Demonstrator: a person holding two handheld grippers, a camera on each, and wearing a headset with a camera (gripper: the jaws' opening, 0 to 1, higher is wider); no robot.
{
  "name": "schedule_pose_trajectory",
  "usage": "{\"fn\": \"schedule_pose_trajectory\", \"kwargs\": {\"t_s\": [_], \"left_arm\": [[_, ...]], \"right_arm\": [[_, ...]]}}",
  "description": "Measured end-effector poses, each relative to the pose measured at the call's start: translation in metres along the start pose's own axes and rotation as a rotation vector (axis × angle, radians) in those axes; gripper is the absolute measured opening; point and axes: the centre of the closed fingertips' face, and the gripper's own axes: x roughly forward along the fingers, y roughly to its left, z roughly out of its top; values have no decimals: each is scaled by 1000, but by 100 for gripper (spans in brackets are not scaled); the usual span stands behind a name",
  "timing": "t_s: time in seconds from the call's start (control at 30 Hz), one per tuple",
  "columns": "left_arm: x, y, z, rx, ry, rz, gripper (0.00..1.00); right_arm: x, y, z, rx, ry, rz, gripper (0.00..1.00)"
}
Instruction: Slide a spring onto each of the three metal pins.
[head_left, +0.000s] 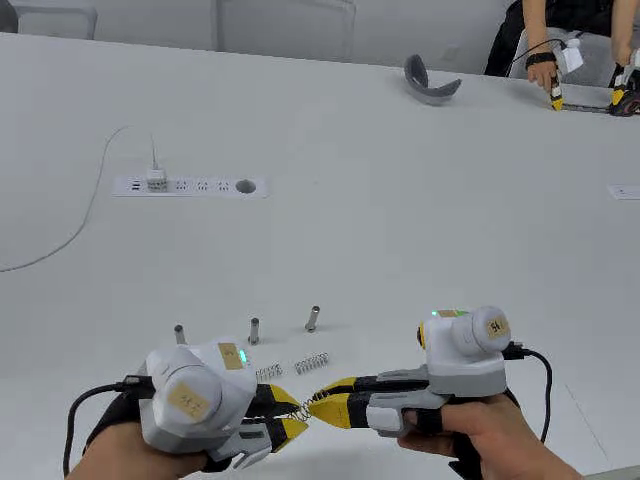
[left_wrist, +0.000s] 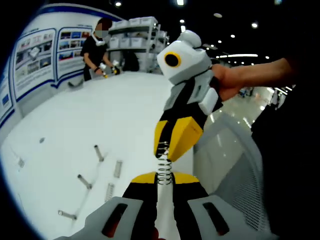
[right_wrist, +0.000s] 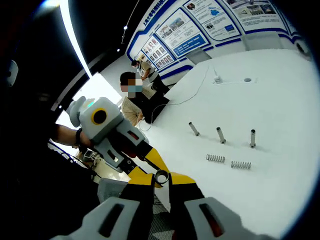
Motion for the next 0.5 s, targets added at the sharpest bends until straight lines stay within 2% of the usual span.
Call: {"fn": "schedule_pose_trajectory", "kwargs": {"t_s": [0.07,0.23,0.5], "left_arm": [[0,-1,3,2,-8,-15,10],[-1,-6,6,33,-15,-49,10],[-1,-16,9,43,-32,-103,10]], "right_arm": [[-1,2,3,-12,7,10,12],[-1,7,0,-93,80,25,12],[1,15,-13,-242,266,68,13]]}}
